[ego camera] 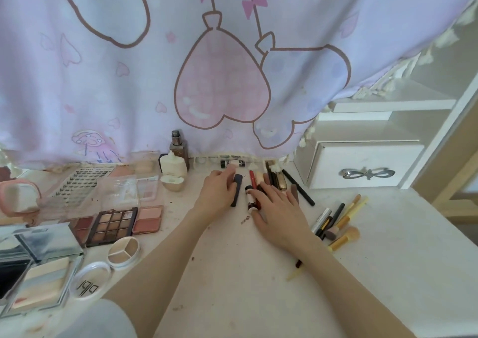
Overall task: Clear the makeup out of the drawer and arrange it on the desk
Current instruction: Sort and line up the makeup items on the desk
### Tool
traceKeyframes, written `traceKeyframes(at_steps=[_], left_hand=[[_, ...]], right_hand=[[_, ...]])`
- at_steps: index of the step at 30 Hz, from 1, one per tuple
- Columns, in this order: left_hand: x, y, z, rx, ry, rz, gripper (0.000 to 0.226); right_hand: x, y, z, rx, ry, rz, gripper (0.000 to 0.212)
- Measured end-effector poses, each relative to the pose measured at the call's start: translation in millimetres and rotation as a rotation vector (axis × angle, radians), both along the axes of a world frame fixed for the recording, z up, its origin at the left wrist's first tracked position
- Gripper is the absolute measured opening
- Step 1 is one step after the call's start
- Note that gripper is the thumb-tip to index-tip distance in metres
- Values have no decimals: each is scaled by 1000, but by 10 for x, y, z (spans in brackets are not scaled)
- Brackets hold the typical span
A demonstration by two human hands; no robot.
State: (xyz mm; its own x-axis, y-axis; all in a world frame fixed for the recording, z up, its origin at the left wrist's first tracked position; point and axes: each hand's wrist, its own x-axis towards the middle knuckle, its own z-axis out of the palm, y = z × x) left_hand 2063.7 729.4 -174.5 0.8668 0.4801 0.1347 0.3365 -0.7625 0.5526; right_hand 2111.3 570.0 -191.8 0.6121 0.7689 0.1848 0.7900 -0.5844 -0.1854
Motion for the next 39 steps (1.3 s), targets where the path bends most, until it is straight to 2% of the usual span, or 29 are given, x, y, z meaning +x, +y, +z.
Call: traceKeyframes(at_steps=[5,8,12,15,17,19,21,23,28,33,39], left_hand=[[91,-191,13,-55,-94,18,31],[232,-245,-39,-3,-104,-31,36],[369,-135,-125,160,-12,64,44],[413,-3,-146,125,118,94,63],[436,47,-144,112,177,70,66],[465,22,-143,115,131,17,60],[481,-79,-128,47,73,-33,49],[502,-151,-130,-7,41,-63,40],[483,-97,-80,-16,60,-146,39],[441,24,-59,-23,24,-115,38],[480,-44,-37,-145,39,-98,43]], right_hand=[[236,-71,-22,-76,3,-60,54],[334,-88,-41,-95,-9,-71,55],[366,-84,-66,-99,-9,-60,56],[364,-81,-80,-81,-21,-53,80],[370,-86,-90,-71,-14,-53,86],[374,-90,-83,-56,-4,-51,79],[389,-98,-75,-48,23,-50,60],[399,-109,-72,-23,52,-51,53],[415,-118,-64,23,71,-90,53],[411,-120,-52,71,99,-108,54],[397,-146,4,189,131,-146,54]])
